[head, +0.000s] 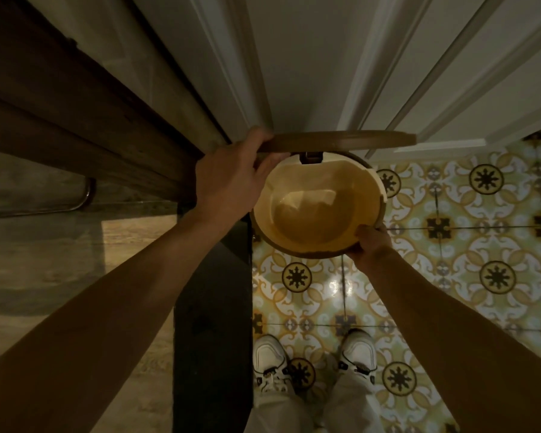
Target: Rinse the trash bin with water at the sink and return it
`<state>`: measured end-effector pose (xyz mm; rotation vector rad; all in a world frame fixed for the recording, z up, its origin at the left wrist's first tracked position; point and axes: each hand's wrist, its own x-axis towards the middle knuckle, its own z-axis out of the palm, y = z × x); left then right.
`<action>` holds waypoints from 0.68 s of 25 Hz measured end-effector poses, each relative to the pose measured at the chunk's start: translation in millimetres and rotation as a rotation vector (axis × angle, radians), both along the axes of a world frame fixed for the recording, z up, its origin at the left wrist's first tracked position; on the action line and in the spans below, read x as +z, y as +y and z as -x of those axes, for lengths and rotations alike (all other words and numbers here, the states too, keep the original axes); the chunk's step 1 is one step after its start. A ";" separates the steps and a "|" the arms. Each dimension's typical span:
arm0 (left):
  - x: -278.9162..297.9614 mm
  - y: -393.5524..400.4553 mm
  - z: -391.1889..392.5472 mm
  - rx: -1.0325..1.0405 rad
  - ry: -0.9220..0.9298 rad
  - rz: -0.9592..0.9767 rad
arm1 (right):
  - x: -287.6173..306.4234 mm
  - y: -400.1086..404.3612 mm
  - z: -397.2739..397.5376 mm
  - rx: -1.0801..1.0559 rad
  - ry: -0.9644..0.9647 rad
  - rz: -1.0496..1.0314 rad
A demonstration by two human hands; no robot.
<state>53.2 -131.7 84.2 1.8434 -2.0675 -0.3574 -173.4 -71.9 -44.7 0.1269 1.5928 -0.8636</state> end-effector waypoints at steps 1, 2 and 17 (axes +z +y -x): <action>-2.1 1.7 -0.4 -0.011 0.000 -0.005 | -3.2 1.1 1.4 -0.009 -0.016 -0.008; -3.1 3.5 -0.7 -0.012 0.001 -0.008 | -2.3 2.5 3.2 -0.004 -0.029 -0.008; -90.2 135.1 33.4 0.114 -0.095 -0.711 | 38.2 47.4 63.5 0.108 -0.212 0.065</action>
